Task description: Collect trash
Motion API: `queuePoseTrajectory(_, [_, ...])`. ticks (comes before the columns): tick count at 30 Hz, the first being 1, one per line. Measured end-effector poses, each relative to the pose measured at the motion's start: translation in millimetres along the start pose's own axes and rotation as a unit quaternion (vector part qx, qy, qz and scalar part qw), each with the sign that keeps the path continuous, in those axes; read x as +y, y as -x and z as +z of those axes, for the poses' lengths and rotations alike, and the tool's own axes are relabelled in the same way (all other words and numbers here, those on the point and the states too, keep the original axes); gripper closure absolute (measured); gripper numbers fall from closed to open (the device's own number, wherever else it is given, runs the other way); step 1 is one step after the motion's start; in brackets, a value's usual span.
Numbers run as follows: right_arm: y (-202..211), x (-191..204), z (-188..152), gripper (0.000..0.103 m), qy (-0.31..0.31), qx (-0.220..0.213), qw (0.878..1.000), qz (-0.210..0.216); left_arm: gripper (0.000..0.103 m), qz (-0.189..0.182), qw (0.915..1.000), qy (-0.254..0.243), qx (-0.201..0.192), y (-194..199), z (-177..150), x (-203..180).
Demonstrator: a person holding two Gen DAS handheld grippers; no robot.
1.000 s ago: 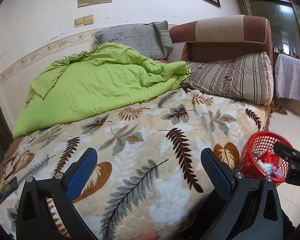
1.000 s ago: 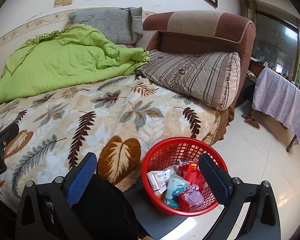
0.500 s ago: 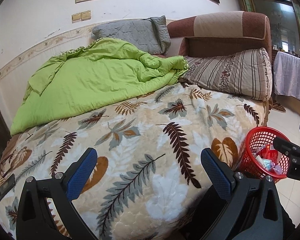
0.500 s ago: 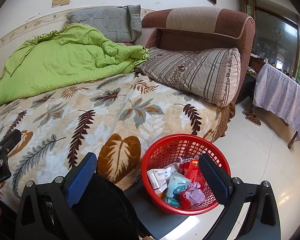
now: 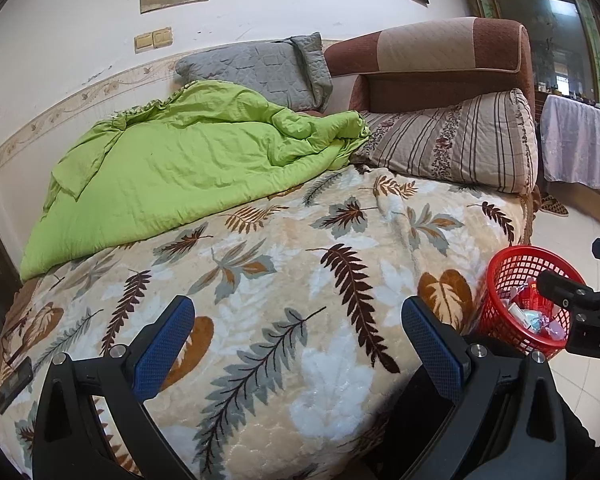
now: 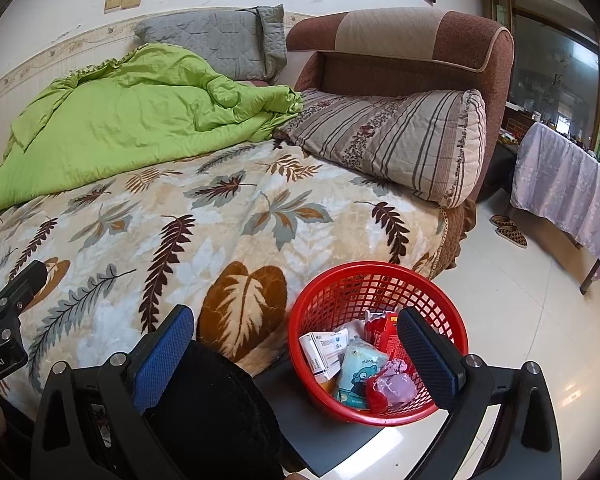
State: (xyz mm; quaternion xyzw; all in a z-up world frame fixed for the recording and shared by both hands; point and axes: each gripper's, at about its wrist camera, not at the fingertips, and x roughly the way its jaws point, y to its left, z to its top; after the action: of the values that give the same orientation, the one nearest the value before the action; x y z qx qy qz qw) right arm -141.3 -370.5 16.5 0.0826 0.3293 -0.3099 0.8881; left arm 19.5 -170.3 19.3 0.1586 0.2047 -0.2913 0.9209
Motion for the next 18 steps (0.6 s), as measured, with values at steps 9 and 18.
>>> queuePoseTrajectory(9, [-0.4,2.8,-0.1,0.000,0.002,0.002,1.000,0.004,0.000,-0.002,0.9999,-0.014,0.002,-0.1,-1.7,-1.3])
queuePoseTrajectory(18, [0.0,4.3,-0.8,0.000,0.002,0.003,1.000,0.008,0.000,0.000,0.9999,-0.013,0.006,-1.9,-2.9,-1.0])
